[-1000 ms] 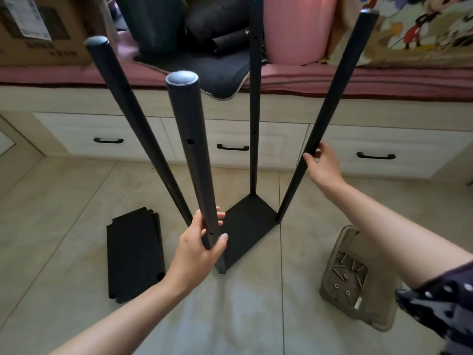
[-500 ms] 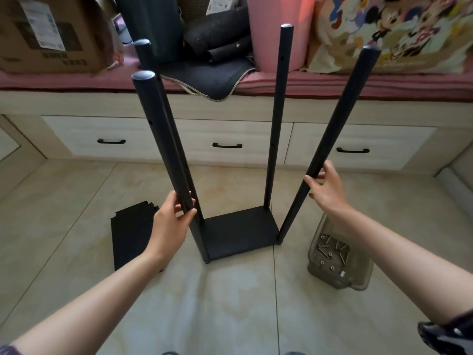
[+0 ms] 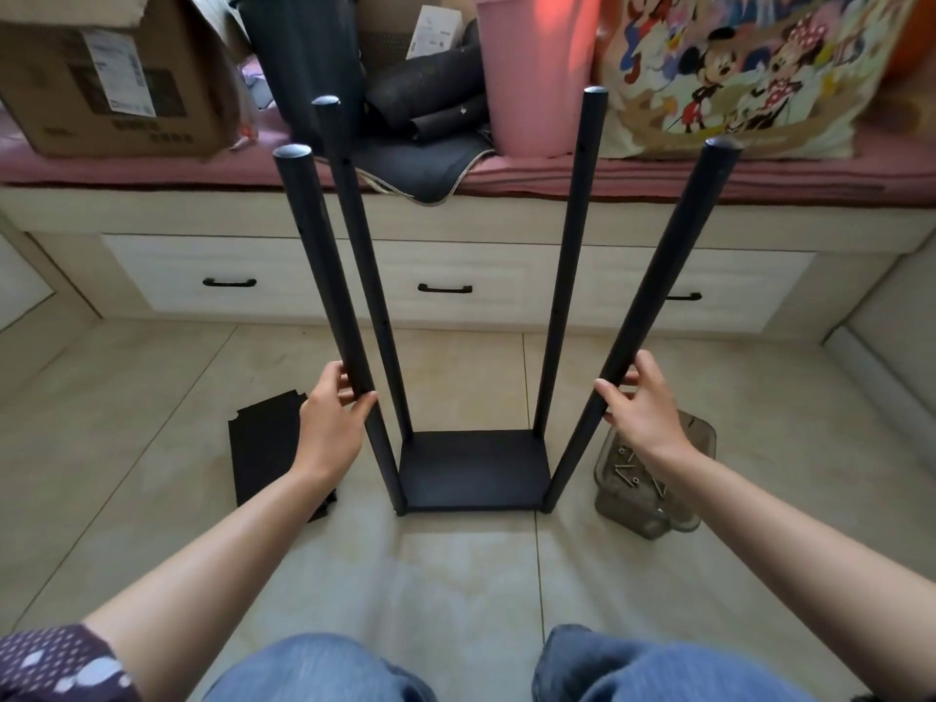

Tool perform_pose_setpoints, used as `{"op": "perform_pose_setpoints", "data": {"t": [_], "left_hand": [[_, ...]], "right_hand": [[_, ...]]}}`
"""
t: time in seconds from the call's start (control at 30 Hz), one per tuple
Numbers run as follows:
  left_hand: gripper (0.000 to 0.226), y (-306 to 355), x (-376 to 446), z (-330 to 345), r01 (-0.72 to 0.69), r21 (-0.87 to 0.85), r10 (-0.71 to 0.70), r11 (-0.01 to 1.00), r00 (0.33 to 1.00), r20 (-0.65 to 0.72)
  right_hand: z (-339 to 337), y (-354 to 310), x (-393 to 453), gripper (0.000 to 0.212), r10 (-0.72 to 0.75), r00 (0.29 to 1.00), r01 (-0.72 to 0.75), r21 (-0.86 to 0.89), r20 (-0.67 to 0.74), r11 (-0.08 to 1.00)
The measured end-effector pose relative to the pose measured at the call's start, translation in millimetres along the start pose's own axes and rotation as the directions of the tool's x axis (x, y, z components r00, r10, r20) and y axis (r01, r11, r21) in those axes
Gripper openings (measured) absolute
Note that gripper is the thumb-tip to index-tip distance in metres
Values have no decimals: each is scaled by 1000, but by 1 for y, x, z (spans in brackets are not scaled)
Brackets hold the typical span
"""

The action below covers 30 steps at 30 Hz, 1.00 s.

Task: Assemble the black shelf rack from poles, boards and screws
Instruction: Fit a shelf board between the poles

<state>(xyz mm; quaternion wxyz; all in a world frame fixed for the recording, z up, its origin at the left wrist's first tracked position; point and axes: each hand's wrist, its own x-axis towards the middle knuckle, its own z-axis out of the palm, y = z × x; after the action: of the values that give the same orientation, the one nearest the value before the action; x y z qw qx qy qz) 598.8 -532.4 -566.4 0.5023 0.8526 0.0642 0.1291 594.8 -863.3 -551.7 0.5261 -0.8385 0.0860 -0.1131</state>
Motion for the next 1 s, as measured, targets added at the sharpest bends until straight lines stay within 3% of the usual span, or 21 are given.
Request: {"op": "perform_pose_setpoints", "data": {"t": [0.3,0.4,0.5,0.63,0.77,1.0], "left_hand": [[30,-2,-4,4,10,-9,-10,1000,1000,0],[30,-8,-6,1,22,5,-22,1000,999,32],[35,-22,-14,-7,40,13,-41,999,996,76],[27,-50,-24,-22,85,49,-89,995,994,71],[13,-84,-30,-34,197,70,-197,978,980,-1],[8,-156,-33,-47,410,99,-407,907,912,-53]], "right_hand": [[9,0,-2,33,64,997,-64,-3,-33,998],[12,8,-6,43,191,981,-193,-45,-42,980],[20,17,-15,48,386,922,-383,-69,35,921],[43,23,-25,33,433,896,-415,-159,102,896],[79,26,-35,21,576,784,-550,-171,231,817],[172,30,-57,12,582,650,-462,-353,489,814]]}}
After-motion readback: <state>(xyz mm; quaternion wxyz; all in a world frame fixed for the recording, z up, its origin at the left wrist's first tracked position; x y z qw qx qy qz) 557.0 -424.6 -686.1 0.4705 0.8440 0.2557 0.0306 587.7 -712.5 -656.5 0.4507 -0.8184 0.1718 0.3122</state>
